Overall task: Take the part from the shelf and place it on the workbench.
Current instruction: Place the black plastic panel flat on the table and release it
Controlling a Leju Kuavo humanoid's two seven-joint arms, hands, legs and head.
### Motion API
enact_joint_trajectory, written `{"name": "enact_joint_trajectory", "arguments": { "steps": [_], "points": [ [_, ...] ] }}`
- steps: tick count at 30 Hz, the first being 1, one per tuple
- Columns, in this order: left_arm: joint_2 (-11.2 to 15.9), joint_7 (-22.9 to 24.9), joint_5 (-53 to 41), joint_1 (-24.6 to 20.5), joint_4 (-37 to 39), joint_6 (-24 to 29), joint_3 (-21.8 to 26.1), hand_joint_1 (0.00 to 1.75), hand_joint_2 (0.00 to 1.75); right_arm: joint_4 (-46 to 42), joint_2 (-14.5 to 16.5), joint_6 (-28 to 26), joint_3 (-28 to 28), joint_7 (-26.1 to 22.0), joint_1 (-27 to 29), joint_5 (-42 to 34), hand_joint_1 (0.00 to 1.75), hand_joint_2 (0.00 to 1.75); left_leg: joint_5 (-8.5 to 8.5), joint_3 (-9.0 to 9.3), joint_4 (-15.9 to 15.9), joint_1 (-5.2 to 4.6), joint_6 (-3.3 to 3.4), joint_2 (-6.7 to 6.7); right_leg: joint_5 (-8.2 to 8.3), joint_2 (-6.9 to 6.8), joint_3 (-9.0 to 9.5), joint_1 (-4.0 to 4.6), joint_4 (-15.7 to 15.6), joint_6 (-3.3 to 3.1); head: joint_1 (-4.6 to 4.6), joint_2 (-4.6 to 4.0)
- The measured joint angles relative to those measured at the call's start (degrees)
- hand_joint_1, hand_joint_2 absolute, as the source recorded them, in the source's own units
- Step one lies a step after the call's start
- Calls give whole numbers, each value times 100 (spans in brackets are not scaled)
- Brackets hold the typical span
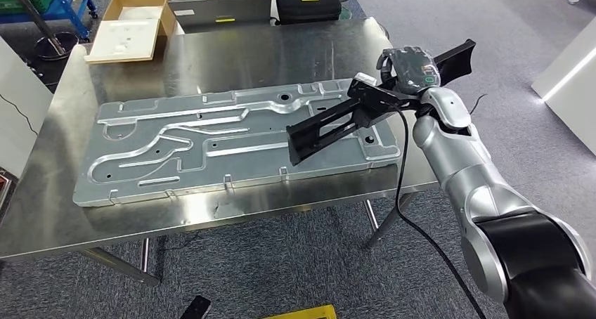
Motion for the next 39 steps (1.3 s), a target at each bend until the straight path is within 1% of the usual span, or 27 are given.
{"name": "enact_joint_trajectory", "arguments": {
  "steps": [1,2,4,5,7,8,10,11,12,13,14,16,17,18,21,22,24,26,27,28,29,30,32,33,35,37,39],
  "points": [
    [0,-3,-5,-9,0,-8,-7,0,175,8,32,-2,39,-116,-22,18,175,175,-10,-6,13,-9,-22,0,131,2,169,14,-358,-25,1,1],
    [1,-4,-9,-17,0,-17,-13,0,175,11,64,-7,86,-243,-40,32,175,175,-15,-15,19,-16,-49,1,195,6,276,29,-590,-51,0,0],
    [2,-4,-15,-27,0,-44,-27,0,175,10,130,-21,195,-497,-54,41,175,175,-7,-27,11,-27,-107,2,199,14,311,63,-694,-107,0,-1],
    [3,-4,-18,-26,0,-55,-31,0,175,-1,165,-31,246,-602,-52,35,175,175,-10,-29,6,-27,-139,3,210,14,315,52,-704,-141,-1,-1],
    [5,-3,-30,-26,0,-69,-37,0,175,-65,237,-53,338,-780,-52,10,175,175,-129,-89,153,-22,-203,8,234,6,331,27,-741,-218,-2,-1],
    [7,-3,-38,-26,0,-72,-38,0,175,-118,273,-62,380,-852,-51,-5,175,175,-275,-191,389,-18,-230,11,243,1,339,14,-759,-255,-3,0],
    [7,-2,-49,-25,0,-82,-40,0,175,-230,337,-46,474,-962,-44,-25,175,175,-640,-518,1127,-5,-266,15,239,-2,337,24,-758,-303,-3,-1],
    [7,-2,-51,-25,0,-92,-40,0,175,-284,363,-16,521,-998,-33,-37,175,175,-759,-675,1464,-2,-277,16,235,-1,337,30,-752,-310,-3,0],
    [7,-2,-51,-25,0,-105,-41,0,175,-334,384,18,563,-1024,-22,-47,175,175,-782,-759,1636,-1,-283,16,231,0,337,34,-745,-314,-3,-1],
    [7,-2,-51,-25,0,-117,-41,0,175,-383,399,51,598,-1041,-13,-56,175,175,-694,-739,1586,-1,-281,17,226,1,337,36,-734,-314,-3,-1],
    [7,-3,-51,-26,0,-124,-41,0,175,-431,408,71,624,-1053,-6,-62,175,175,-516,-608,1313,-1,-269,18,218,2,340,38,-722,-310,-3,-1],
    [9,-2,-52,-33,0,-127,-42,0,175,-515,421,85,660,-1071,-7,-83,175,175,-171,-213,509,-10,-223,21,198,3,336,52,-695,-282,-3,-1],
    [10,1,-52,-38,0,-126,-42,0,175,-545,424,87,670,-1085,-7,-102,175,175,-84,-74,223,-18,-198,20,193,4,328,61,-685,-259,-3,-1],
    [11,8,-53,-41,0,-125,-43,0,175,-567,428,89,679,-1107,-4,-126,175,175,-62,-7,76,-27,-177,18,192,4,319,69,-680,-235,-2,0],
    [15,30,-53,-41,0,-116,-47,0,175,-614,429,91,702,-1162,16,-177,175,175,-42,12,9,-24,-105,13,191,4,316,67,-684,-145,-2,0],
    [16,33,-53,-44,0,-113,-49,0,175,-631,429,91,707,-1167,16,-184,175,175,-23,26,-20,-13,-70,15,130,7,288,62,-613,-113,-2,0],
    [15,33,-53,-55,0,-110,-52,0,175,-653,428,91,716,-1169,15,-191,175,175,5,50,-66,7,-13,27,-156,14,79,42,-144,-53,0,0],
    [14,34,-53,-60,0,-109,-55,0,175,-657,428,93,723,-1171,44,-192,175,175,6,50,-67,6,5,30,-476,16,-276,23,594,-6,1,1],
    [15,37,-53,-58,0,-109,-57,0,175,-657,428,95,727,-1172,68,-191,175,175,3,50,-63,6,5,27,-520,16,-398,10,828,8,0,1],
    [15,41,-55,-55,0,-109,-60,0,175,-657,427,98,727,-1175,85,-191,175,175,-1,50,-57,7,4,21,-455,16,-423,-1,854,14,1,0],
    [15,44,-58,-54,0,-108,-65,0,175,-662,426,105,728,-1180,93,-191,175,175,-8,51,-47,8,-2,14,-294,15,-338,-9,655,11,1,0],
    [14,47,-63,-54,0,-108,-72,0,175,-671,426,117,733,-1189,90,-191,175,175,-20,53,-32,8,-13,7,-74,15,-158,-16,275,2,1,0],
    [11,47,-76,-57,0,-108,-90,0,175,-694,427,154,759,-1216,68,-194,175,175,-49,44,1,-8,-54,-3,190,19,185,2,-436,-43,-1,1],
    [10,43,-78,-60,0,-109,-97,0,175,-702,428,172,783,-1229,62,-196,175,175,-58,37,11,-15,-80,-3,229,24,271,19,-624,-69,-1,0],
    [10,26,-72,-64,0,-122,-113,0,175,-707,429,190,822,-1241,59,-198,175,175,-61,31,5,-17,-140,-2,216,31,282,50,-687,-127,-2,0],
    [9,4,-66,-62,0,-135,-128,0,175,-708,428,170,832,-1205,57,-198,175,175,-109,15,37,-3,-203,6,236,25,307,27,-730,-201,-2,1],
    [9,-4,-59,-60,0,-139,-136,0,175,-706,427,76,849,-1098,48,-174,175,175,-358,-148,418,6,-251,16,260,19,337,1,-781,-270,-2,0]
  ]
}}
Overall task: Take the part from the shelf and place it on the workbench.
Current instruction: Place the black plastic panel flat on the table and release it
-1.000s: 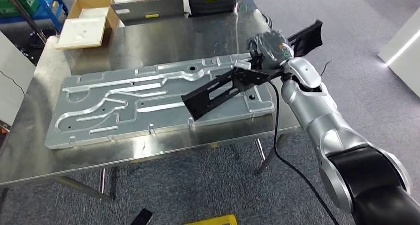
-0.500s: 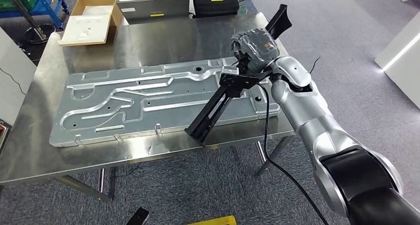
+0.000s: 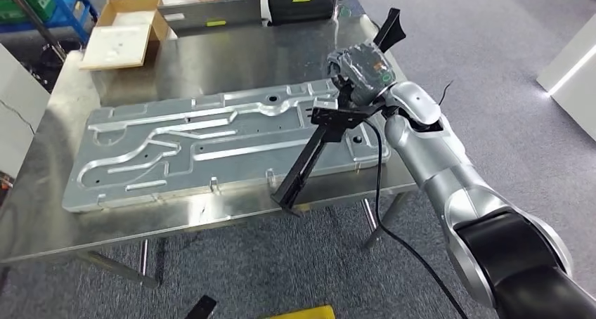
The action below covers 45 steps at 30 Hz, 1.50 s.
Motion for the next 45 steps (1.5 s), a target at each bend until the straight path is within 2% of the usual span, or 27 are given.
{"name": "enact_joint_trajectory", "arguments": {
  "steps": [2,3,4,5,7,9,12,14,15,17,18,19,20,21,23,24,27,30,33,34,35,36,37,39,40,42,45],
  "points": [
    [0,10,25,3,0,3,-2,0,175,27,1,-208,21,169,4,50,175,175,-372,-351,769,3,-31,4,-4,0,2,11,-3,-30,-1,-1],
    [0,17,36,9,0,8,-2,0,175,47,1,-317,26,236,13,69,175,175,-475,-506,1086,4,-41,4,-8,0,2,16,2,-35,-1,-1],
    [0,19,44,17,0,14,-2,0,175,70,-1,-406,27,280,22,80,175,175,-473,-582,1226,4,-45,4,-14,1,2,18,10,-37,-1,-1],
    [0,12,41,22,0,18,-2,0,175,85,-2,-460,27,296,28,83,175,175,-356,-545,1132,5,-42,5,-23,5,2,19,22,-34,-1,0],
    [2,-29,10,24,0,28,-10,0,175,98,-7,-496,27,301,33,85,175,175,32,-206,408,3,-2,9,-69,13,11,19,52,-10,-1,-1],
    [4,-77,-24,16,0,50,-30,0,175,97,-19,-499,27,301,34,93,175,175,192,123,-241,-15,62,17,-131,20,20,40,72,52,-1,-1],
    [4,-110,-13,14,0,104,-48,0,175,97,-41,-507,27,313,48,108,175,175,217,234,-408,-28,147,10,-127,25,52,50,58,152,0,0],
    [1,-80,33,11,0,140,-48,0,175,97,-62,-518,27,322,64,109,175,175,251,271,-446,-7,193,7,-205,22,18,38,168,198,1,-1],
    [-1,-61,54,4,0,157,-48,0,175,97,-73,-528,27,323,72,107,175,175,254,289,-466,5,218,9,-315,21,-82,31,368,224,2,0],
    [-3,-38,75,-3,0,181,-47,0,175,98,-96,-543,27,322,110,101,175,175,231,300,-469,2,258,10,-600,17,-461,18,1059,269,2,0],
    [-4,-31,83,-2,0,185,-46,0,175,98,-110,-548,27,320,146,97,175,175,214,305,-461,-1,272,5,-692,17,-677,15,1410,282,2,0],
    [-4,-24,88,3,0,187,-46,0,175,99,-126,-549,27,317,188,94,175,175,192,316,-452,-3,280,-3,-685,17,-827,14,1612,287,2,-1],
    [-4,-19,92,9,0,188,-45,0,175,99,-142,-549,27,315,222,92,175,175,165,334,-440,-6,283,-14,-566,17,-879,15,1602,279,2,0],
    [-5,-15,93,14,0,188,-45,0,175,99,-153,-550,28,311,244,92,175,175,134,363,-429,-11,280,-25,-348,17,-817,17,1370,258,2,0],
    [-18,-15,93,19,1,190,-44,0,175,98,-169,-556,28,301,255,89,175,175,65,430,-418,-32,263,-37,96,20,-509,47,628,179,1,1],
    [-27,-15,93,17,2,192,-44,0,175,98,-174,-560,28,295,255,87,175,175,39,450,-417,-38,247,-40,206,21,-379,71,344,135,3,1],
    [-43,-13,95,9,4,199,-43,0,175,98,-183,-575,28,278,255,85,175,175,-1,463,-434,-40,170,-42,164,22,-261,117,92,40,7,0],
    [-40,-13,100,5,3,202,-43,0,175,92,-191,-582,28,264,258,82,175,175,-184,389,-218,-48,79,-15,142,11,-169,51,-22,-9,4,-1],
    [-39,-1,111,11,2,203,-43,0,175,93,-197,-578,28,256,278,77,175,175,-638,-151,843,-20,3,-1,118,5,-124,38,-43,-55,2,0],
    [-39,5,113,14,2,203,-43,0,175,95,-196,-576,28,255,293,77,175,175,-685,-315,1106,-9,-16,0,109,6,-119,39,-36,-59,1,0],
    [-39,10,114,16,2,203,-43,0,175,97,-196,-576,29,254,305,77,175,175,-616,-387,1168,0,-30,1,98,8,-114,37,-24,-57,2,0],
    [-39,14,115,16,2,203,-43,0,175,98,-196,-576,29,253,313,77,175,175,-435,-344,993,10,-39,3,83,13,-109,33,-4,-47,2,0],
    [-39,17,115,14,2,204,-43,0,175,97,-196,-576,29,252,315,77,175,175,-188,-202,631,19,-40,7,62,17,-103,27,24,-32,2,0],
    [-40,18,115,7,2,205,-43,0,175,97,-198,-576,29,252,312,75,175,175,124,104,-68,21,-14,8,18,27,-109,32,90,16,3,0],
    [-41,16,115,8,2,204,-43,0,175,97,-201,-576,29,252,310,75,175,175,174,185,-256,13,10,5,9,30,-119,40,111,45,3,0],
    [-42,-2,109,12,2,183,-42,0,175,97,-208,-577,28,251,308,73,175,175,166,203,-329,-9,74,-6,17,31,-137,52,114,104,4,0],
    [-44,-86,54,9,2,109,-48,0,175,93,-230,-573,27,242,295,72,175,175,144,254,-409,16,220,-10,-78,22,-216,26,273,206,4,-1]
  ]
}}
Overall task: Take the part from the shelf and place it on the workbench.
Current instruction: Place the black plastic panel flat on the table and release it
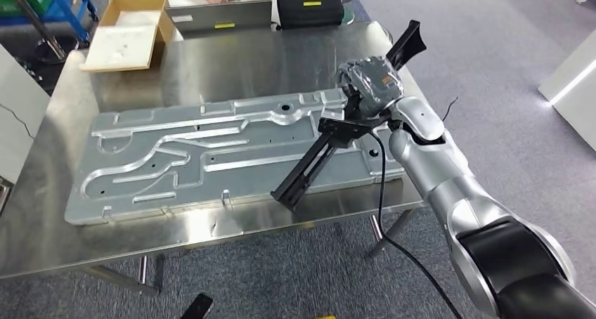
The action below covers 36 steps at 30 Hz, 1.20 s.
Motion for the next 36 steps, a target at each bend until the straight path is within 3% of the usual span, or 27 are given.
{"name": "enact_joint_trajectory", "arguments": {
  "steps": [3,4,5,6,8,10,12,15,17,19,20,21,24,25,27,29,31,34,35,36],
  "points": [
    [-6,-85,-43,7,0,-37,-18,0,175,5,-21,13,2,-4,-6,0,175,175,-40,83,-20,7,77,12,-374,-5,-524,-20,998,58,1,1],
    [-8,-101,-40,16,0,-46,-23,0,175,11,-30,19,2,-1,6,0,175,175,-45,115,-13,7,74,16,-448,-7,-705,-24,1300,67,1,1],
    [-8,-104,-29,24,0,-49,-27,0,175,17,-38,26,2,1,19,1,175,175,-55,150,-5,7,68,16,-422,-8,-807,-25,1423,66,1,1],
    [-9,-91,-15,29,0,-41,-29,0,175,20,-45,31,2,1,26,2,175,175,-68,190,2,6,58,14,-279,-8,-792,-24,1313,55,2,1],
    [-14,-50,14,28,0,-13,-29,0,175,22,-52,36,2,1,27,3,175,175,-146,280,2,6,26,-2,192,-4,-498,-10,575,0,1,0],
    [-22,-24,32,19,0,1,-28,0,175,24,-57,34,2,1,17,6,175,175,-210,312,7,-8,-29,-13,427,2,-227,34,-20,-67,2,1],
    [-28,-13,40,6,0,4,-28,0,175,27,-62,32,2,3,9,16,175,175,-239,302,-10,-16,-92,-19,369,6,-171,70,-149,-120,5,1],
    [-25,0,42,-5,0,9,-28,0,175,13,-69,-18,2,5,4,46,175,175,-367,297,82,-26,-180,-5,308,3,-81,15,-246,-187,3,1],
    [-23,1,42,-10,0,10,-28,0,175,5,-74,-115,2,10,-10,75,175,175,-640,26,642,-18,-219,8,279,-2,-19,-5,-283,-234,-2,0],
    [-23,2,41,-7,0,10,-28,0,175,0,-76,-279,2,25,-14,113,175,175,-886,-433,1407,-11,-246,11,250,-1,-2,1,-275,-265,-5,0],
    [-23,2,41,-3,0,10,-28,0,175,-9,-77,-368,2,35,-11,131,175,175,-878,-593,1608,-10,-254,11,236,2,3,4,-264,-271,-5,0],
    [-23,2,40,-1,0,10,-28,0,175,-31,-78,-454,2,47,-11,143,175,175,-749,-644,1581,-10,-256,12,219,8,8,5,-247,-268,-5,1],
    [-23,2,39,-7,0,11,-28,0,175,-142,-86,-564,0,86,-26,151,175,175,-78,-294,576,-18,-201,14,153,24,34,13,-181,-226,-5,0],
    [-23,2,39,-11,0,12,-28,0,175,-173,-94,-570,-1,97,-36,151,175,175,35,-175,288,-28,-171,11,138,28,31,22,-160,-203,-5,0],
    [-23,2,39,-10,0,16,-29,0,175,-239,-121,-578,-1,108,-50,151,175,175,54,-96,94,-51,-120,4,142,30,15,36,-153,-147,-5,1],
    [-24,2,36,-3,0,19,-31,0,175,-319,-153,-579,-3,110,-61,151,87,87,89,-81,38,-41,-55,3,142,26,12,27,-153,-87,-5,1],
    [-26,7,-3,-6,0,51,-39,0,175,-397,-187,-559,-7,113,-82,151,0,0,128,-52,-18,-17,15,10,-31,20,-82,9,81,-29,-4,0],
    [-37,30,-83,-9,0,143,-91,0,175,-461,-218,-485,-9,113,-83,169,0,0,140,-41,-33,-9,51,18,-532,15,-533,-22,1084,41,-3,0],
    [-40,26,-69,-5,0,136,-107,0,131,-468,-226,-463,-9,113,-64,189,0,0,138,-40,-30,-9,51,16,-591,14,-642,-31,1320,55,-3,1],
    [-43,16,-40,-3,0,110,-117,0,87,-472,-231,-448,-9,113,-45,212,0,0,135,-39,-26,-9,48,13,-547,13,-659,-39,1360,61,-3,1]
  ]
}}
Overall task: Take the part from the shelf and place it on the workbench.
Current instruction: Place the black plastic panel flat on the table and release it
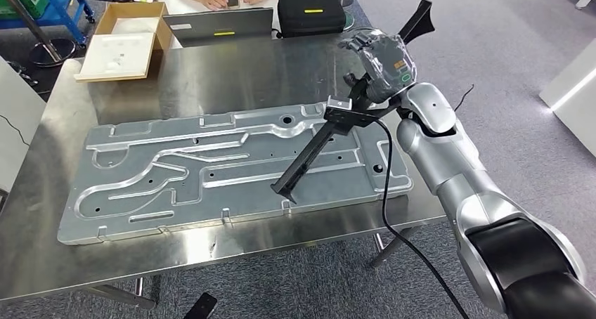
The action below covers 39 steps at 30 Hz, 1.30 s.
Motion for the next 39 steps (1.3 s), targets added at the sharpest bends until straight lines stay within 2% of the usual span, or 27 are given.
{"name": "enact_joint_trajectory", "arguments": {
  "steps": [1,2,4,5,7,9,11,13,14,15,16,18,20,23,25,26,28,29,30,31,32,34,35,36,37,39],
  "points": [
    [-4,-9,38,1,0,-28,-1,0,44,-2,-3,4,0,-1,14,20,0,0,-5,3,6,0,-7,-4,140,-1,93,-7,-179,-2,0,0],
    [-9,-15,67,0,0,-47,-1,0,0,-6,-4,2,0,-1,20,34,0,0,-14,8,14,0,-20,-9,343,-3,288,-13,-555,-12,0,1],
    [-18,-17,96,-3,0,-56,-1,0,0,-15,-3,-1,0,-4,18,42,0,0,-37,3,34,-11,-64,-14,587,-3,654,2,-1265,-48,-1,0],
    [-19,-17,103,-5,0,-53,0,0,0,-18,-3,-1,0,-6,20,43,0,0,-43,-3,39,-17,-92,-14,623,0,748,19,-1460,-69,-1,0],
    [-20,-17,114,-5,0,-44,1,0,0,-16,-5,1,0,-9,28,44,0,0,-45,-10,32,-22,-152,-15,604,7,759,54,-1524,-117,-2,0],
    [-19,-17,119,0,0,-35,2,0,0,-16,-10,2,0,-9,34,44,0,0,-108,-29,85,-14,-213,-9,612,2,783,35,-1553,-190,-2,0],
    [-17,-17,119,0,0,-32,2,0,0,-17,-11,2,0,-9,32,44,0,0,-360,-197,491,-8,-256,-2,619,-6,820,14,-1590,-266,-3,0],
    [-17,-17,122,2,0,-32,2,0,0,-17,-10,3,0,-10,43,44,0,0,-703,-555,1255,-6,-278,0,606,-8,831,33,-1588,-306,-4,0],
    [-17,-17,126,7,0,-32,2,0,0,-16,-10,3,0,-11,56,44,0,0,-791,-712,1559,-6,-281,0,599,-8,834,43,-1583,-315,-4,0],
    [-17,-17,129,12,0,-32,2,0,0,-16,-10,3,0,-11,68,44,0,0,-773,-786,1678,-6,-278,0,593,-6,837,53,-1578,-320,-4,0],
    [-17,-17,133,15,0,-32,2,0,0,-16,-10,3,0,-11,76,44,0,0,-642,-749,1567,-7,-266,0,587,-4,845,61,-1573,-322,-4,0],
    [-15,-17,134,14,0,-32,2,0,0,-16,-10,3,0,-11,79,44,0,0,-230,-417,823,-15,-206,0,566,0,867,74,-1562,-312,-4,0],
    [-10,-17,134,5,0,-30,2,0,0,-16,-11,4,0,-11,76,45,0,0,-19,-121,194,-36,-148,0,549,4,863,97,-1544,-278,-3,-1],
    [-11,-17,134,6,0,-24,2,0,0,-16,-11,17,0,-11,81,47,0,0,-4,-47,29,-43,-105,-1,551,7,845,99,-1551,-196,-4,0],
    [-15,-21,136,4,0,-18,2,0,0,-15,-22,39,0,-5,75,50,0,0,35,-8,-43,-13,-50,7,448,4,801,89,-1429,-140,-1,-1],
    [-17,-24,138,-2,0,-15,3,0,0,-10,-27,78,0,6,68,55,0,0,52,11,-74,4,-23,12,313,3,708,80,-1215,-114,2,-1],
    [-17,-32,149,-9,0,-9,4,0,0,39,-38,264,0,59,53,76,0,0,54,18,-78,1,-2,12,-31,2,377,41,-510,-65,3,-1],
    [-17,-38,157,-6,0,-4,4,0,0,97,-43,382,0,110,42,113,0,0,50,18,-74,2,1,10,-139,0,214,21,-186,-41,4,0],
    [-17,-42,169,0,0,2,4,0,0,172,-50,463,1,203,22,199,0,0,43,18,-66,4,0,7,-147,-2,121,0,-23,-21,4,0],
    [-17,-46,180,6,0,14,4,0,0,264,-57,487,4,346,-17,365,0,0,34,18,-52,8,-7,2,-47,-6,132,-19,-72,-6,4,1],
    [-17,-51,191,10,0,28,4,0,0,368,-67,459,14,548,-83,578,0,0,19,18,-31,13,-22,-6,140,-12,252,-37,-337,5,4,0],
    [-17,-62,214,9,0,57,5,0,0,639,-95,509,44,978,-294,929,0,0,-28,4,31,9,-77,-18,468,-24,602,-47,-1083,9,5,-1],
    [-15,-69,227,8,0,66,6,0,0,783,-106,604,57,1141,-416,1014,0,0,-45,-7,53,1,-108,-22,544,-24,722,-38,-1337,-6,3,-1],
    [-14,-77,240,8,0,75,7,0,0,918,-115,695,68,1271,-514,1081,0,0,-55,-16,65,-8,-138,-23,551,-20,775,-22,-1459,-28,2,0],
    [-12,-82,249,9,0,84,8,0,0,1026,-128,699,81,1412,-577,1177,0,0,-54,-21,65,-15,-164,-24,539,-14,779,1,-1470,-58,1,1],
    [-9,-85,254,20,0,104,8,0,0,1175,-165,435,122,1755,-616,1419,0,0,-81,-21,78,-5,-218,-22,551,-10,785,-8,-1486,-134,1,0]
  ]
}}
